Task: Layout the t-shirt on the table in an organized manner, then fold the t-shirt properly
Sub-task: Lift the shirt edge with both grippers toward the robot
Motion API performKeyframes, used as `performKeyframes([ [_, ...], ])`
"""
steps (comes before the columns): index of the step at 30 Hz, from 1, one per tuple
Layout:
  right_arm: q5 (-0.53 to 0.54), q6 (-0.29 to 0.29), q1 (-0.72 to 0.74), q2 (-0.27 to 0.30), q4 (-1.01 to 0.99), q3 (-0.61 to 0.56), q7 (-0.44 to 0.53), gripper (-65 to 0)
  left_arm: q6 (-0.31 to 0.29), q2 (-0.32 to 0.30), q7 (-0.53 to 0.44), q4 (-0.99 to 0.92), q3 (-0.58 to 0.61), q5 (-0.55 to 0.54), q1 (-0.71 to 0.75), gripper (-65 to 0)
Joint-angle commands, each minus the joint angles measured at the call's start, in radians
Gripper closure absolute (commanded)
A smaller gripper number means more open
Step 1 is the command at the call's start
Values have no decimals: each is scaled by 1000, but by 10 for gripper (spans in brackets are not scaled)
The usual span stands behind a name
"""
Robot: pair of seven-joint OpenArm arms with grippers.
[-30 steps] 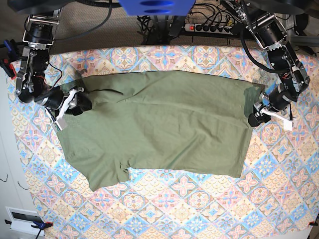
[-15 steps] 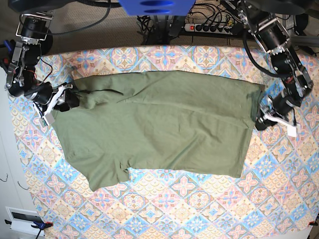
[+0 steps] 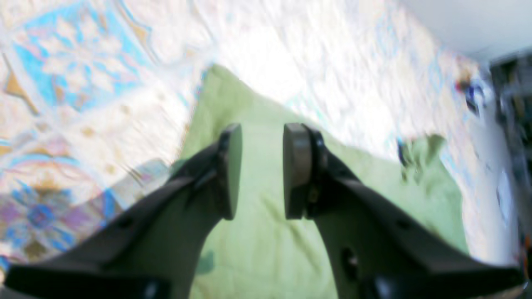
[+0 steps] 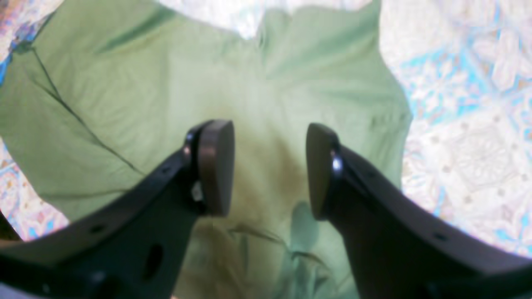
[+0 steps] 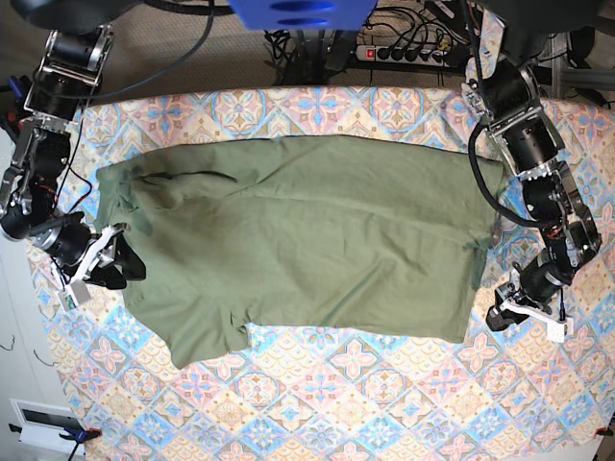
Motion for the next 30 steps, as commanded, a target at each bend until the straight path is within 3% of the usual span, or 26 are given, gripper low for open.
performKeyframes([
  [1,-27,3,29,21,-8,4,4,-271,-8,-13,-15,-7,32,-16,-29,-157],
  [4,-114,3,39,21,-11,-34,-25,-271,-11,-18,-15,5,90,-21,-14,-157],
  [7,-122,3,26,24,17,-47,-63,-271,-14,-21,58,101,88,-71,80,-157],
  [11,-122,3,-124,26,123,62,-94,-273,-11,-47,159,317,15,-163,245,-157],
  [15,-122,3,-245,21,222,150,-109,-275,-9,-41,226,420,-143,-200,368,-163],
  [17,-120,3,-291,20,241,173,-114,-275,-8,-32,259,444,-203,-223,410,-200],
  [20,-76,3,-360,17,245,188,-114,-276,-8,-7,285,481,-275,-232,496,-308],
  [24,1,3,-394,-29,241,211,-115,-306,-8,27,286,484,-356,-278,591,-443],
  [26,2,3,-400,-37,239,211,-115,-325,-8,46,286,487,-370,-311,621,-479],
  [30,5,3,-457,-63,239,214,-115,-326,-8,76,279,483,-373,-340,695,-485],
])
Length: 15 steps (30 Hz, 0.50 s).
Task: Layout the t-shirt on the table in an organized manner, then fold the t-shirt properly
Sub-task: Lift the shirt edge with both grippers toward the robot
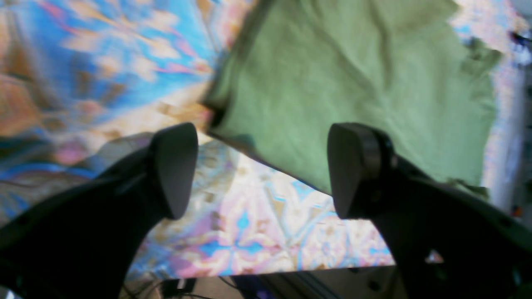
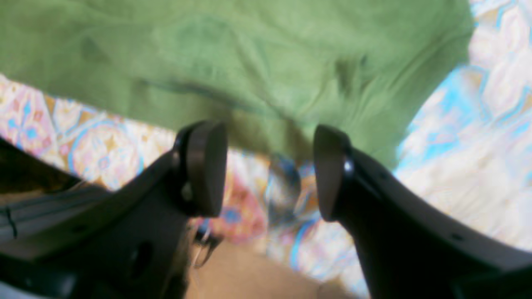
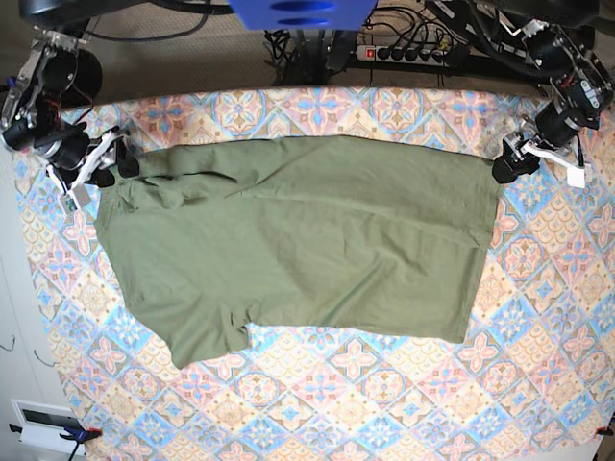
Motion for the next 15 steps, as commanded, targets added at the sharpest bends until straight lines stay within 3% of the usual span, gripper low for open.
performKeyframes([
  [1,10,3,1,9,13,7,5,-326,-4,-4,-9,13,-8,-17,13,-485],
  [6,10,3,-2,1,14,7,5,-326,-4,50,-9,-53,-20,-14,-7,-485],
  [15,10,3,-19,-21,16,16,11,-325,-4,63,-75,-259,-19,-13,-75,-485],
])
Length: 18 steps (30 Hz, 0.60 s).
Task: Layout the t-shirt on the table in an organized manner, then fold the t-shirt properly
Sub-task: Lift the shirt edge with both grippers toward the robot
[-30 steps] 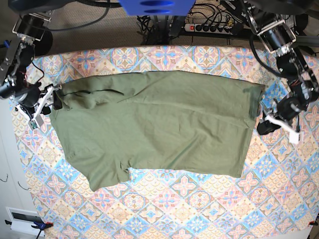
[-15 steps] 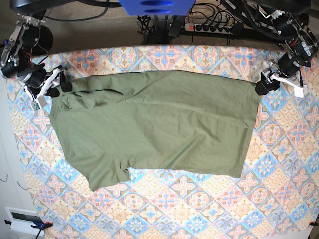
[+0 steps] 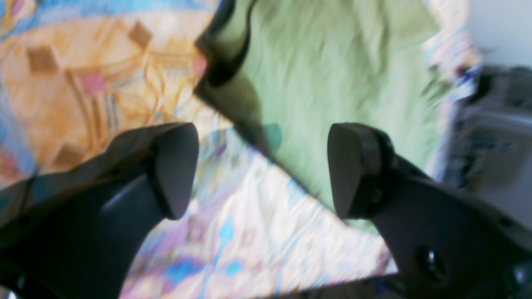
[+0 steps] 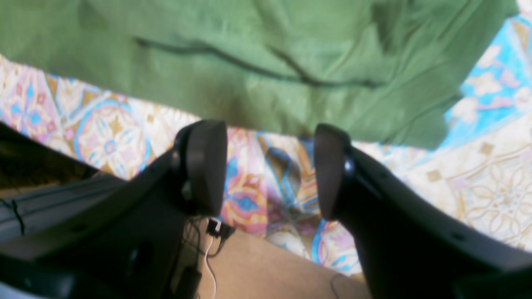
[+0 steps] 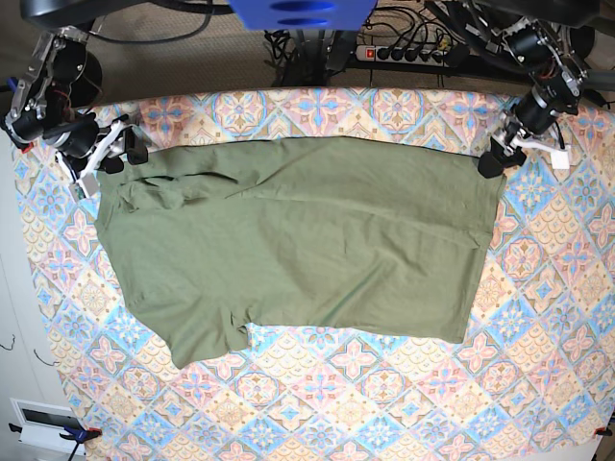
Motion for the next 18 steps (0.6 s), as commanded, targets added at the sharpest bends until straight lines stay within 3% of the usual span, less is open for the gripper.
performKeyframes([
  [1,17,3,-6,13,15,26,7,-325,8,-8,0,-29,3,30,-21,-485],
  [8,18,3,-35,-24,13,68,4,-325,8,-5,-40,-164,8,32,-113,-462],
  [10,18,3,-35,-43,13,71,4,-327,7,11,-40,-164,8,33,-114,-378],
  [14,18,3,-44,-73,-4,106,4,-330,7,14,-46,-164,8,32,-116,-22],
  [18,18,3,-41,-98,-85,143,4,-330,8,12,-41,-164,8,32,-114,0],
])
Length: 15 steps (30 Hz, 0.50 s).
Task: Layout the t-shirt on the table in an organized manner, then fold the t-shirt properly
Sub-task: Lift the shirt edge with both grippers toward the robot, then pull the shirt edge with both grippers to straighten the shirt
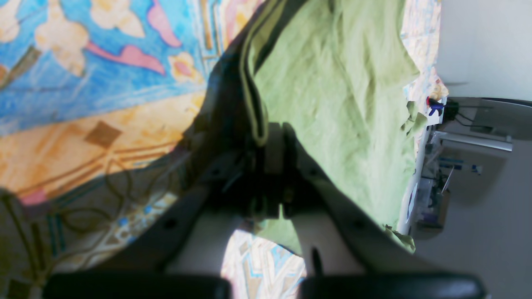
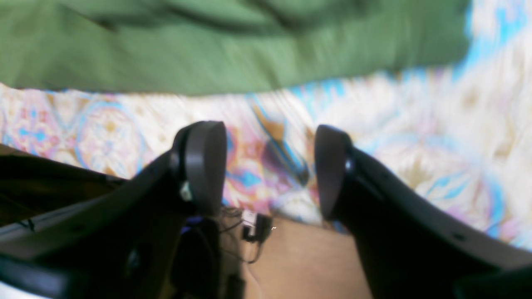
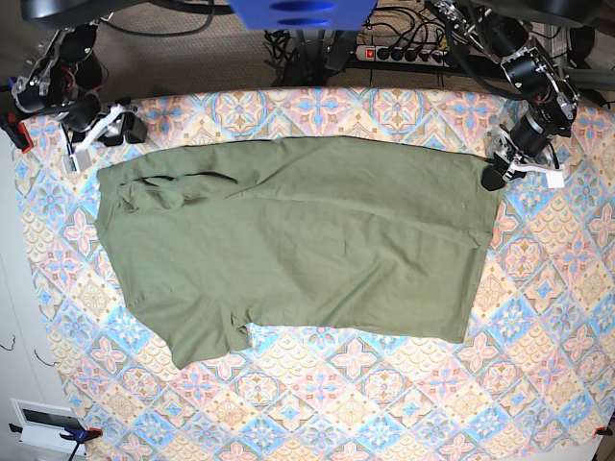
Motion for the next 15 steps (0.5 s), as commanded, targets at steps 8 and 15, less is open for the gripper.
performKeyframes([
  [8,16,3,72,-10,-162,75,12,-331,14,-2,19,-1,0,-3,10,0],
  [15,16,3,132,-10,-280,95,17,-331,14,-2,19,-1,0,-3,10,0],
])
